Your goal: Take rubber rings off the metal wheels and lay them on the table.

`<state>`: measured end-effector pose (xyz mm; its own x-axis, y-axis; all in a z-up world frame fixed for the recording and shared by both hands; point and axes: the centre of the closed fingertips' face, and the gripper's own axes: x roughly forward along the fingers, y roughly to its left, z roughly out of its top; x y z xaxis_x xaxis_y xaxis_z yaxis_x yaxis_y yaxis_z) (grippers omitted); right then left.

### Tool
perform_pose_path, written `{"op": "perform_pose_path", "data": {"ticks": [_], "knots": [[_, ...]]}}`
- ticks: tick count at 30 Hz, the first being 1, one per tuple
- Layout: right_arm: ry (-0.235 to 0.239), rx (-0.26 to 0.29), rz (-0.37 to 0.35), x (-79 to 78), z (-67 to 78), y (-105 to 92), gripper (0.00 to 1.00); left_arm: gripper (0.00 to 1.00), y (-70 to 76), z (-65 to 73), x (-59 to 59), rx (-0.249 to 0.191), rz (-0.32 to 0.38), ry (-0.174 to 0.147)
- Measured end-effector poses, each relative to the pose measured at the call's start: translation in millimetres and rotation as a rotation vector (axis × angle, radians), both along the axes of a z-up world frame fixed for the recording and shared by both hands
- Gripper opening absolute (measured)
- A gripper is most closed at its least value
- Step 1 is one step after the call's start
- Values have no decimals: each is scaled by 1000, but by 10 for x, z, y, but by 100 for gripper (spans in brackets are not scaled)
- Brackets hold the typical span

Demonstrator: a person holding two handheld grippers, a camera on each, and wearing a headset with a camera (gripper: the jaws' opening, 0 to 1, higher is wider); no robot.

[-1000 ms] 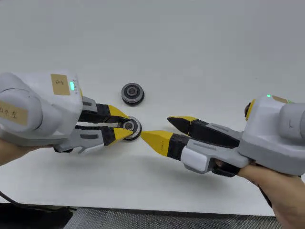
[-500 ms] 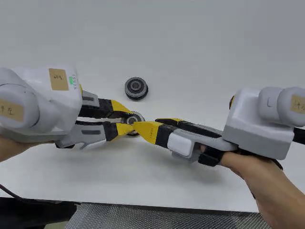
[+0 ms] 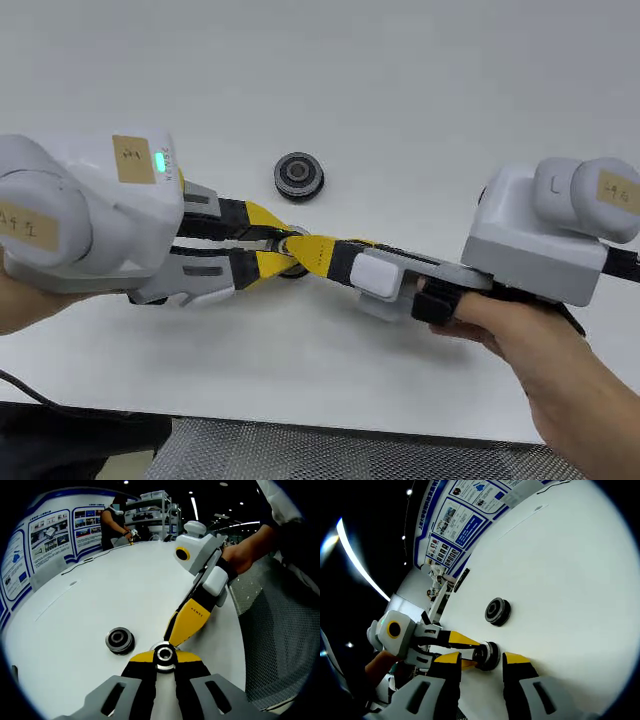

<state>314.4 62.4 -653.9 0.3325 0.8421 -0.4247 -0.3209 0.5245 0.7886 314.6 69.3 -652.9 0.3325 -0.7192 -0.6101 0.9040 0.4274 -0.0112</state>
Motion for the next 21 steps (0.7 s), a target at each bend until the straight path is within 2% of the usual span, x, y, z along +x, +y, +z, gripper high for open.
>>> {"op": "perform_pose_path", "data": {"ticks": [7, 11, 21], "knots": [[17, 20, 3, -44, 7, 45, 30, 13, 1, 0, -4, -1, 7, 2], [5, 22, 3, -48, 34, 44, 30, 13, -6, 5, -5, -2, 11, 3], [22, 31, 8, -66, 33, 39, 28, 13, -5, 5, -17, 1, 5, 5]]}}
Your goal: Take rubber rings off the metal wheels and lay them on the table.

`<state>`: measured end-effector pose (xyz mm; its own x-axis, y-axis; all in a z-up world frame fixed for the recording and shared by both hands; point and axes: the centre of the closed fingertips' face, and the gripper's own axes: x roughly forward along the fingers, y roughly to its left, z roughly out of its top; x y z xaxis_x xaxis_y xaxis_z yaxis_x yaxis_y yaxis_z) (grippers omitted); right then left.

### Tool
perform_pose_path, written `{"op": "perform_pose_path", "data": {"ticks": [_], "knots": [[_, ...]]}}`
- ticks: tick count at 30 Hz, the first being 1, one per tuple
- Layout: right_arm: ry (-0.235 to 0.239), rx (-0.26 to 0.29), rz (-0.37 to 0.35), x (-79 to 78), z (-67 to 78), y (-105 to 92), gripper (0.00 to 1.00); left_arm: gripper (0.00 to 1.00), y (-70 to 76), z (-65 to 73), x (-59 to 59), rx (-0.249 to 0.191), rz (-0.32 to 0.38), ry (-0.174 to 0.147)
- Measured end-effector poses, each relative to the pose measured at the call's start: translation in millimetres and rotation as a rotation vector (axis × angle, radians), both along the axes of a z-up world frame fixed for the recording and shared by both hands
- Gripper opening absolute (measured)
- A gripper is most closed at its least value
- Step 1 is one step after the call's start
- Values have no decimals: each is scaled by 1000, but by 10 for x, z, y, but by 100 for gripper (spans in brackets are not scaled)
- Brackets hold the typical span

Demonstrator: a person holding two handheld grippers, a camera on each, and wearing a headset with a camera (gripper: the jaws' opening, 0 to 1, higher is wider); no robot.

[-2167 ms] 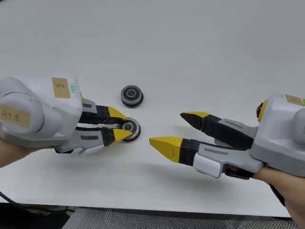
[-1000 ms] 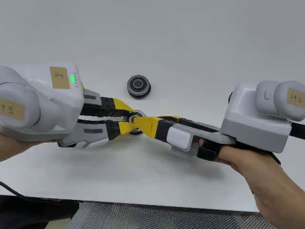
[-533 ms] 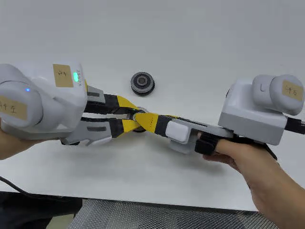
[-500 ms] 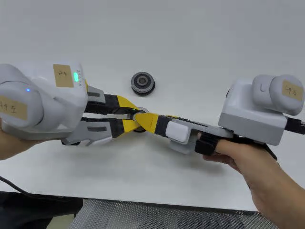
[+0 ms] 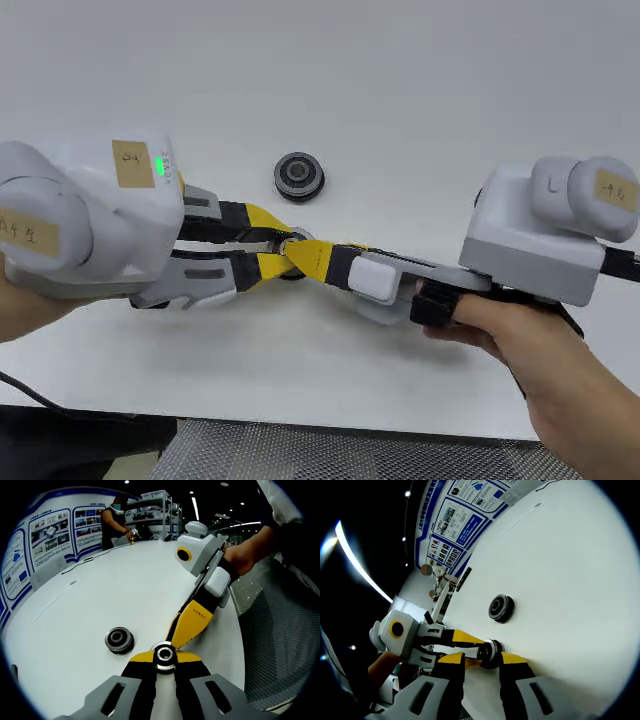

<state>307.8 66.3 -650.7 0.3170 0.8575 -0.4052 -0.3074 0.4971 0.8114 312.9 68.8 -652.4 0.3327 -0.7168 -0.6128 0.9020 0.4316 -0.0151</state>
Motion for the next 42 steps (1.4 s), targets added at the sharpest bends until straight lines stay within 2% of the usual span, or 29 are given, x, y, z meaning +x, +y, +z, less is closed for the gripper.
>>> {"op": "perform_pose_path", "data": {"ticks": [5, 9, 14, 17, 19, 23, 30, 32, 36, 41, 42], "knots": [[8, 8, -7, 1, 2, -8, 27, 13, -8, 4, -1, 2, -1, -1], [-7, -1, -3, 1, 9, -33, 26, 13, -11, 6, -1, 2, 1, -1], [-7, 3, -3, 0, 12, -56, 17, 13, -12, 8, -1, 2, 1, -1], [-22, -11, 1, 15, 0, -56, 17, 13, -12, 8, -1, 1, 1, -1], [-32, -20, -6, 33, -10, -61, 22, 13, -15, 10, -2, -1, 3, 0], [-14, -10, -1, 21, -26, -35, 22, 13, -10, 7, -2, -1, 3, -1], [-14, -23, -5, 28, -64, -48, 23, 13, -5, 3, -3, -1, 4, 1], [3, 6, -7, 9, -36, -20, 22, 13, -2, 1, -2, 0, 4, 1], [6, -10, -9, 14, -74, -25, 22, 13, 2, -2, -2, 0, 4, 1], [27, 7, -22, 18, -67, -31, 22, 13, 5, -4, 0, 0, 3, 1], [46, 16, -26, 13, -69, -35, 22, 13, 6, -4, -1, 0, 2, 1]]}}
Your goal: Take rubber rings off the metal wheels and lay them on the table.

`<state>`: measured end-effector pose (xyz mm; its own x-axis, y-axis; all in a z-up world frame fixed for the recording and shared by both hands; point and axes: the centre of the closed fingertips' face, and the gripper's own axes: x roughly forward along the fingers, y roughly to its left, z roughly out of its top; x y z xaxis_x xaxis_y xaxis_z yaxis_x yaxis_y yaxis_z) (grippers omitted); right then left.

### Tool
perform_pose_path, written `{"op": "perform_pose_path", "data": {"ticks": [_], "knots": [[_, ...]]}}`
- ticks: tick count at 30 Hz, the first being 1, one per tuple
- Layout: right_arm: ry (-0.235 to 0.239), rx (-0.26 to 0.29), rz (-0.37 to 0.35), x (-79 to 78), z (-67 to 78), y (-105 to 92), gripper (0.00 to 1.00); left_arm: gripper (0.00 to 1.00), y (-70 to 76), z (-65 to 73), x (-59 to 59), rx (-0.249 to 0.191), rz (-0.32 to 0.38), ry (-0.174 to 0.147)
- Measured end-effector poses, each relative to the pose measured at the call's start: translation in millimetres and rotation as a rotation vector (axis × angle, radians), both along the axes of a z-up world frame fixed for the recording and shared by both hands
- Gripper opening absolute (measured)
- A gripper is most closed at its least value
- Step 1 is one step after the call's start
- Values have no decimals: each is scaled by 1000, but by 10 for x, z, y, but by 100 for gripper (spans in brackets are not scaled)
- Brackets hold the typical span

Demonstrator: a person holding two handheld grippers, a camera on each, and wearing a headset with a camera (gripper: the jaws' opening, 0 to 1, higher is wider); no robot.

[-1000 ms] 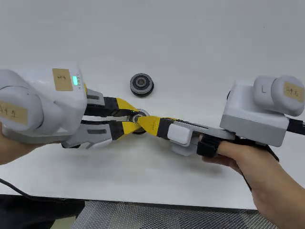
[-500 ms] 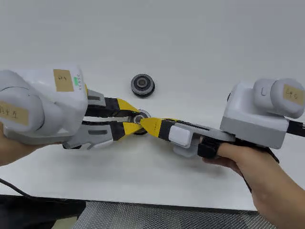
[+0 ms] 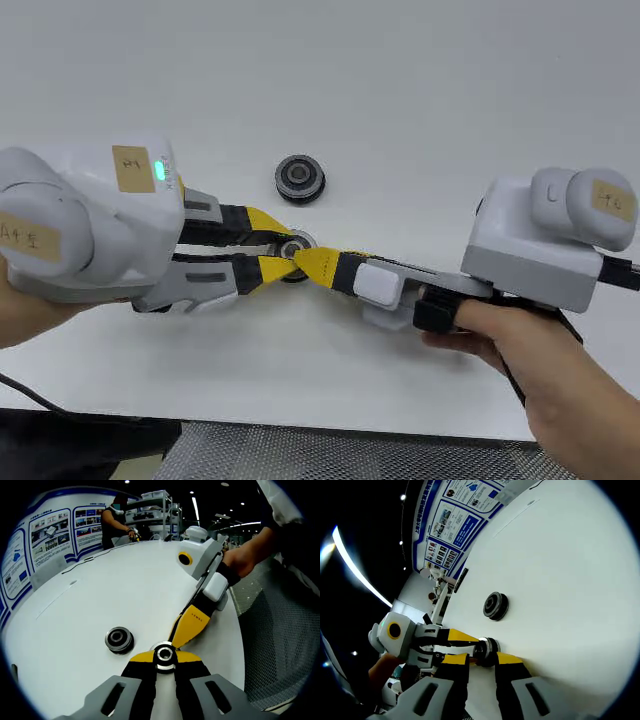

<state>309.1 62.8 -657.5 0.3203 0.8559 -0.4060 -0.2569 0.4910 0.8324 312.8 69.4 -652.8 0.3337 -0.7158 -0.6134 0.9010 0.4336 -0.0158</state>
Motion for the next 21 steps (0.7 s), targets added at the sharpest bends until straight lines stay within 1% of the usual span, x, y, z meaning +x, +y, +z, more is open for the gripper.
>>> {"op": "perform_pose_path", "data": {"ticks": [2, 4, 5, 6, 8, 9, 11, 15, 21], "knots": [[22, 7, 8, -21, -6, -3, 21, 13, 0, 0, 0, 1, -1, 0], [23, -3, 22, -57, -26, -3, 19, 13, -1, 0, -1, 2, -1, 0], [4, -5, 17, -55, -19, -1, 19, 13, -1, 0, -1, 2, 0, 1], [8, -7, 15, -62, -19, 0, 19, 13, -1, 0, -2, 2, 1, 1], [-16, -12, 19, -59, -7, 6, 20, 13, 0, -1, 0, 2, 3, 0], [-19, -15, 17, -58, -8, 7, 20, 13, -1, -1, 0, 3, 4, -2], [-18, -13, 10, -47, -17, 0, 20, 13, 0, -1, 0, 2, 7, -2], [-3, 8, -14, -38, -5, -12, 21, 13, 1, -1, 0, 0, 8, -2], [-9, 15, -29, -3, 3, -35, 20, 13, 1, 0, 3, -2, 9, -1]]}}
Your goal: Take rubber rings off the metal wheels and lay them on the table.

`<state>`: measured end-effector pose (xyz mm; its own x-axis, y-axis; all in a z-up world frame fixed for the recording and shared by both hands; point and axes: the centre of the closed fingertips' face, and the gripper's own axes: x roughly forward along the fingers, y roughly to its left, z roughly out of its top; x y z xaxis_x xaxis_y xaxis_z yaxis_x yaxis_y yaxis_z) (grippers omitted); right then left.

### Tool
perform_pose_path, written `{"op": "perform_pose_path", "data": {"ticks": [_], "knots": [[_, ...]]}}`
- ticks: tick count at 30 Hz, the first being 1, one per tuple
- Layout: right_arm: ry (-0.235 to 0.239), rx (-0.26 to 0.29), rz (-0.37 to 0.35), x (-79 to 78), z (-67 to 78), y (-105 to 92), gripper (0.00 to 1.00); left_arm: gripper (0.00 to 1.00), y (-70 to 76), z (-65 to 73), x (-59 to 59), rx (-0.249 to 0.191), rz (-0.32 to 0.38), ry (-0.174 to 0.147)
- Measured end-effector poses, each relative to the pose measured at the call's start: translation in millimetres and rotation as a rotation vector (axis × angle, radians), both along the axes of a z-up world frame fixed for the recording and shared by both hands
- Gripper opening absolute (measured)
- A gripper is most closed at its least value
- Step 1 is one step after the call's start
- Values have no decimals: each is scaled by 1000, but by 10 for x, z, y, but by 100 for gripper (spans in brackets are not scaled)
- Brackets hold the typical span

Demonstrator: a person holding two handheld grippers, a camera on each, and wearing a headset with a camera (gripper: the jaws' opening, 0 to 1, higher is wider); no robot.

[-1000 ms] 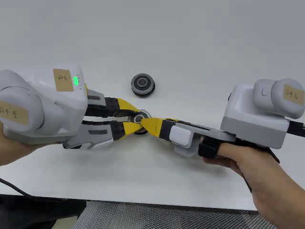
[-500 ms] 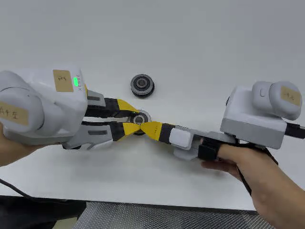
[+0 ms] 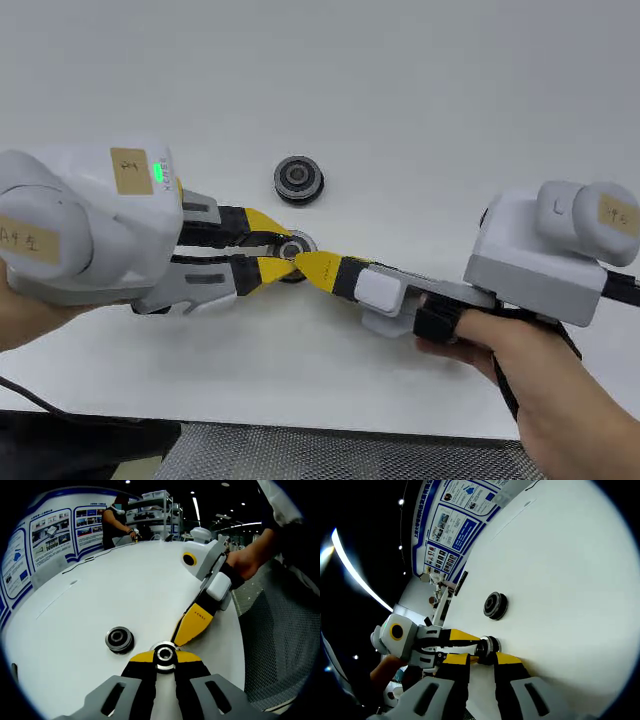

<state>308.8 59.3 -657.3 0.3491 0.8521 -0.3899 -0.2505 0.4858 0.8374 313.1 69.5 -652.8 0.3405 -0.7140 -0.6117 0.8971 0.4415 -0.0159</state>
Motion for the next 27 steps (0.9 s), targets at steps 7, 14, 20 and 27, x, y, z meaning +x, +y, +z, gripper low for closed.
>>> {"op": "perform_pose_path", "data": {"ticks": [7, 14, 20, 27], "knots": [[2, 7, -3, -2, -2, -4, 20, 13, -3, 2, 2, -1, 1, 0], [-10, 19, -16, 23, 11, 30, 22, 13, -3, 3, 3, 1, 1, 1], [17, 43, -19, 21, 12, 37, 22, 13, -1, 2, 2, 1, -1, 1], [11, 40, -15, -3, 35, -6, 14, 13, 3, 1, -1, 0, 1, 1]]}}
